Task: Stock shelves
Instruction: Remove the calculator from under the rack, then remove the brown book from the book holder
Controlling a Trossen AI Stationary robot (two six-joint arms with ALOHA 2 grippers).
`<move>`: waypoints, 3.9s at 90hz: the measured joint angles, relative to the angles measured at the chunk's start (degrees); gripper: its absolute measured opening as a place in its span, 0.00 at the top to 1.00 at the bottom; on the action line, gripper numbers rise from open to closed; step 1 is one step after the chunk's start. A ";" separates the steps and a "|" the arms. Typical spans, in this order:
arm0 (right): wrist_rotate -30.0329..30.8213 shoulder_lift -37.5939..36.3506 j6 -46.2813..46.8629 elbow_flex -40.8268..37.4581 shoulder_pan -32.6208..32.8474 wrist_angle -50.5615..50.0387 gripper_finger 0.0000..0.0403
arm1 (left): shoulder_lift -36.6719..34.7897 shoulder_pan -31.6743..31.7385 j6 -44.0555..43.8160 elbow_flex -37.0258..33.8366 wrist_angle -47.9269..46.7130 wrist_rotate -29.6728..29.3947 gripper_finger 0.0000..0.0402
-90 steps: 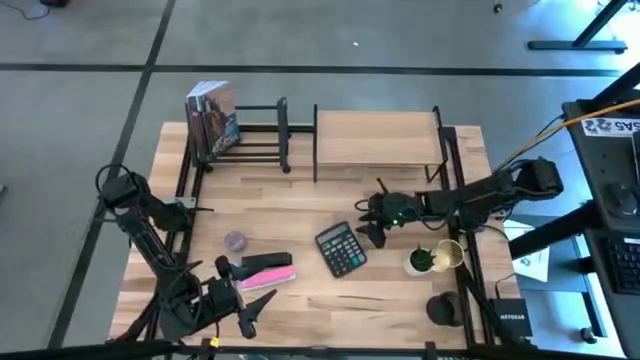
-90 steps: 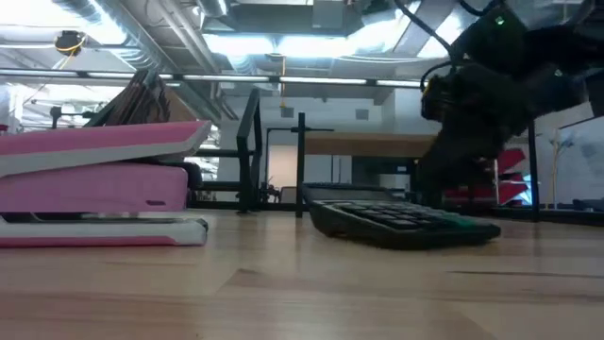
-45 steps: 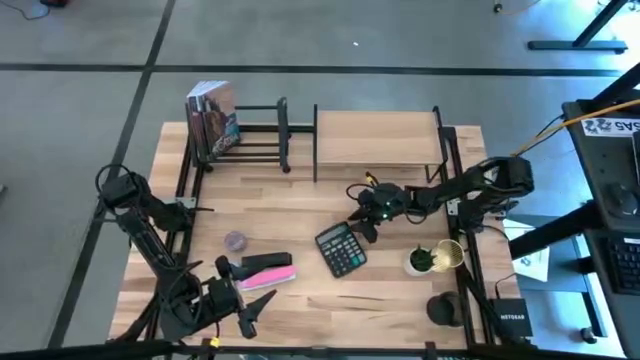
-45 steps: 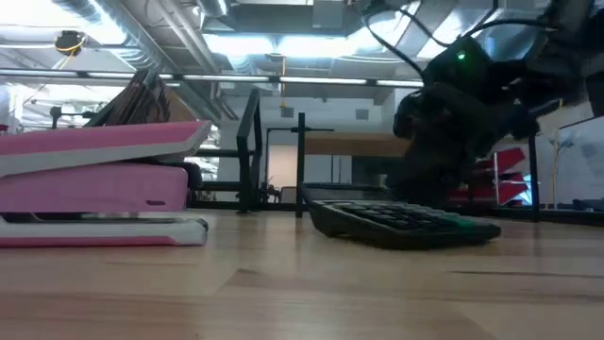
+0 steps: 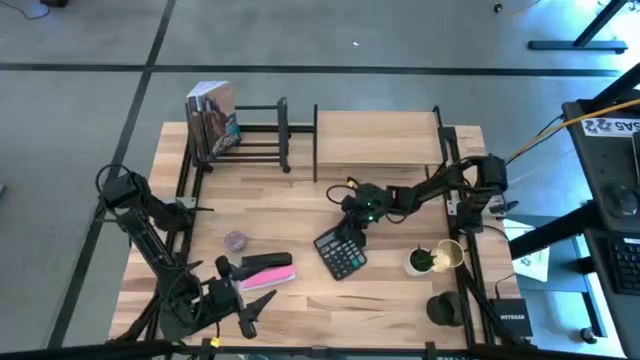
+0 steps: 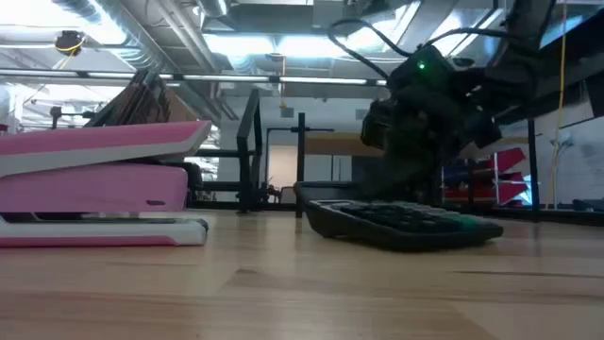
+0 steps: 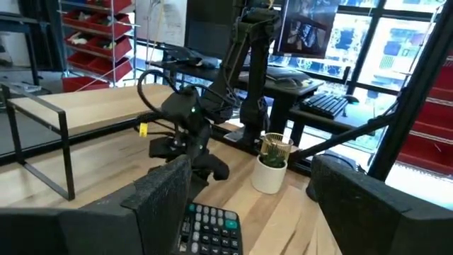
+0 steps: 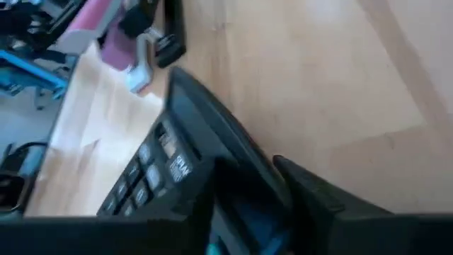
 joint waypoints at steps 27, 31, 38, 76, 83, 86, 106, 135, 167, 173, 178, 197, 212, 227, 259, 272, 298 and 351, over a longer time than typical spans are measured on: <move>-1.81 -6.79 2.56 -0.26 3.56 -2.08 0.95 | 0.00 0.00 0.00 0.00 -0.01 0.00 0.31; -1.78 -9.57 2.64 -0.28 4.88 -3.81 0.96 | 0.00 0.00 0.00 0.00 0.00 0.00 0.31; -0.78 -14.78 4.35 -0.26 7.56 -7.62 0.97 | 0.00 0.00 0.00 0.00 0.01 0.00 0.31; 21.36 -31.71 25.59 -0.17 32.51 -37.89 0.97 | 0.00 -0.07 -0.67 0.00 -0.16 0.00 0.31; 25.60 -31.71 30.58 -0.17 36.76 -42.44 0.97 | 0.00 -0.07 -1.32 0.00 -0.37 0.02 0.31; 26.75 -31.71 32.85 -0.17 38.29 -43.88 0.97 | 0.00 -0.07 -1.56 0.00 -0.52 0.00 0.31; 27.53 -31.87 40.20 -0.13 46.37 -45.83 0.97 | 0.00 -0.07 -2.16 0.00 -1.24 0.02 0.31; 31.78 -31.87 42.40 -0.07 52.24 -47.65 0.94 | 0.00 -0.07 -2.55 0.00 -1.24 0.01 0.31; 36.24 -31.71 41.43 -0.24 52.17 -52.34 0.66 | 0.00 -0.07 -2.84 0.00 -1.27 0.02 0.31; 36.38 -31.71 41.77 -0.24 52.17 -53.50 0.60 | 0.00 -0.07 -2.82 0.00 -1.25 0.02 0.31; 36.71 -31.71 42.03 -0.21 52.13 -53.59 0.57 | 0.00 -0.07 -2.82 0.02 -1.27 0.02 0.31; 41.15 -32.25 39.40 5.12 52.13 -57.28 0.52 | 0.00 0.34 -2.88 0.00 -1.27 0.00 0.31; 50.49 -32.41 26.97 15.80 52.19 -63.42 0.52 | 0.00 4.43 -6.04 0.00 -2.22 0.00 0.31; 62.51 -32.42 14.96 21.24 52.15 -64.00 0.52 | -1.45 11.32 -0.28 -0.02 2.42 0.25 0.31; 70.21 -29.88 18.14 12.65 52.07 -56.99 0.52 | -23.30 27.69 44.73 1.01 15.38 -2.04 0.31; 71.08 -27.96 18.91 7.78 50.76 -47.21 0.52 | -27.48 35.03 54.67 3.99 15.11 -2.10 0.34; 68.15 -27.32 17.76 6.03 44.04 -44.19 0.52 | -26.68 42.47 55.67 8.93 9.12 -1.93 0.47; 66.08 -27.32 17.65 6.03 42.38 -43.76 0.52 | -16.39 48.40 31.25 -2.51 2.60 -1.89 0.54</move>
